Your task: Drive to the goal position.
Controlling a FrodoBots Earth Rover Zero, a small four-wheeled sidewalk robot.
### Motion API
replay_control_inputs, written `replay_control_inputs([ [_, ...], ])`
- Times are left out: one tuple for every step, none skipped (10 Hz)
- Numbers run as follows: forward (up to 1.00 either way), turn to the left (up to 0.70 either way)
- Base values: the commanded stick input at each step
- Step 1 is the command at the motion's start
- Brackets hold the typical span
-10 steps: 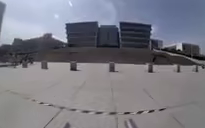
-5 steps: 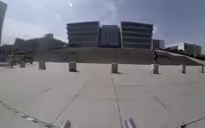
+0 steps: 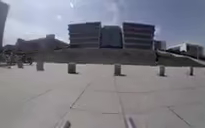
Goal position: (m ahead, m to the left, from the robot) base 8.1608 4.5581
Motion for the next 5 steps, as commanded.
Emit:
replay_control_inputs([
  [0.85, 0.0],
  [0.85, 0.0],
  [0.85, 0.0],
  [0.85, 0.0],
  [0.85, 0.0],
])
